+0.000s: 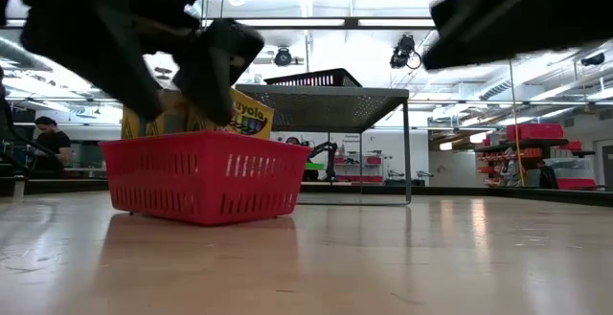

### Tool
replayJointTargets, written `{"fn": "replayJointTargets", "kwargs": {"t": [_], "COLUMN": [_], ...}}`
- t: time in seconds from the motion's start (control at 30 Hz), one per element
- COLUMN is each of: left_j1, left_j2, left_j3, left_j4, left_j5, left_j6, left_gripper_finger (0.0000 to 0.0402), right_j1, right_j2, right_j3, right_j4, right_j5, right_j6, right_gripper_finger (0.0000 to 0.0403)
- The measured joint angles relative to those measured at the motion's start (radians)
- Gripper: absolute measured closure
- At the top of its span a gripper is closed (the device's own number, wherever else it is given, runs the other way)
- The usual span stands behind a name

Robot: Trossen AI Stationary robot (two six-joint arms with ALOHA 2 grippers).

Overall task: Pick & Place Office Desk Supplies
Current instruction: Move the red basket to the center of the table

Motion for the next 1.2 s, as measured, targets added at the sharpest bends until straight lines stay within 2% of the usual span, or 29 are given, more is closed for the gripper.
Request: {"fn": "replayJointTargets", "kwargs": {"t": [0.2, 0.43, 0.63, 0.9, 1.0, 1.2], "left_j1": [0.001, 0.004, 0.021, 0.108, 0.135, 0.185], "left_j2": [-0.006, -0.059, -0.144, -0.222, -0.239, -0.283], "left_j3": [0.0, 0.001, 0.001, -0.008, -0.008, -0.008], "left_j4": [0.067, 0.059, 0.014, -0.055, -0.074, -0.075], "left_j5": [-0.037, -0.141, -0.238, -0.24, -0.24, -0.231], "left_j6": [0.068, 0.148, 0.224, 0.239, 0.263, 0.319], "left_gripper_finger": [0.018, 0.0187, 0.0187, 0.0187, 0.0187, 0.0187], "right_j1": [-0.013, -0.066, -0.135, -0.208, -0.231, -0.251], "right_j2": [0.0, 0.023, 0.113, 0.227, 0.257, 0.277], "right_j3": [0.114, 0.117, 0.157, 0.311, 0.354, 0.372], "right_j4": [-0.184, -0.194, -0.182, -0.233, -0.279, -0.286], "right_j5": [0.085, 0.053, 0.036, -0.009, -0.059, -0.088], "right_j6": [-0.083, -0.132, -0.243, -0.451, -0.484, -0.563], "right_gripper_finger": [0.0207, 0.0209, 0.021, 0.021, 0.021, 0.021]}}
